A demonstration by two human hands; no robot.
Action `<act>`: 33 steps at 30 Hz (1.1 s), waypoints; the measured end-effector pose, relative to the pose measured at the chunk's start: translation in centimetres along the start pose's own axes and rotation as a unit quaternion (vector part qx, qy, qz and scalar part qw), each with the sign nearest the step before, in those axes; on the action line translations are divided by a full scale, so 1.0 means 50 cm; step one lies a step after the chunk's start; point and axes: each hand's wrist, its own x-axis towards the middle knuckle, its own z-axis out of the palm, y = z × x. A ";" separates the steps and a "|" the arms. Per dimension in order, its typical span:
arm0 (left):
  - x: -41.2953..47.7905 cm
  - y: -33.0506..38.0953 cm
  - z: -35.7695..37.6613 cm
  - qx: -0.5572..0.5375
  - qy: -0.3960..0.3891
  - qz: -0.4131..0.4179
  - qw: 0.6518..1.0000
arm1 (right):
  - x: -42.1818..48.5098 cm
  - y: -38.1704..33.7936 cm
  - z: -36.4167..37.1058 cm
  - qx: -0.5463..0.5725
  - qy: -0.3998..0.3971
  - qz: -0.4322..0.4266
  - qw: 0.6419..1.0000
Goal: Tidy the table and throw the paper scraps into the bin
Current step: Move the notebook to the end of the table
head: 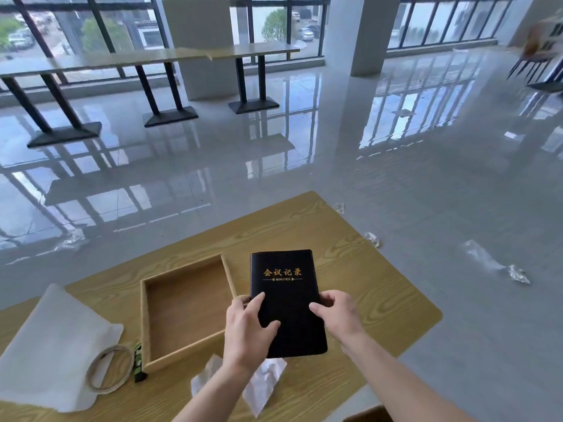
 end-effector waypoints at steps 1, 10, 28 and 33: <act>0.013 0.009 0.008 0.002 -0.002 0.002 1.000 | 0.014 0.001 -0.009 0.002 0.007 0.002 1.000; 0.102 0.083 0.082 0.007 -0.083 0.050 0.995 | 0.069 0.003 -0.096 -0.016 0.061 0.039 0.997; 0.277 0.237 0.364 -0.007 -0.147 -0.094 0.985 | 0.412 0.069 -0.265 -0.157 0.011 0.107 0.982; 0.301 0.241 0.410 -0.004 -0.161 -0.114 0.980 | 0.493 0.083 -0.269 -0.176 -0.001 0.113 0.978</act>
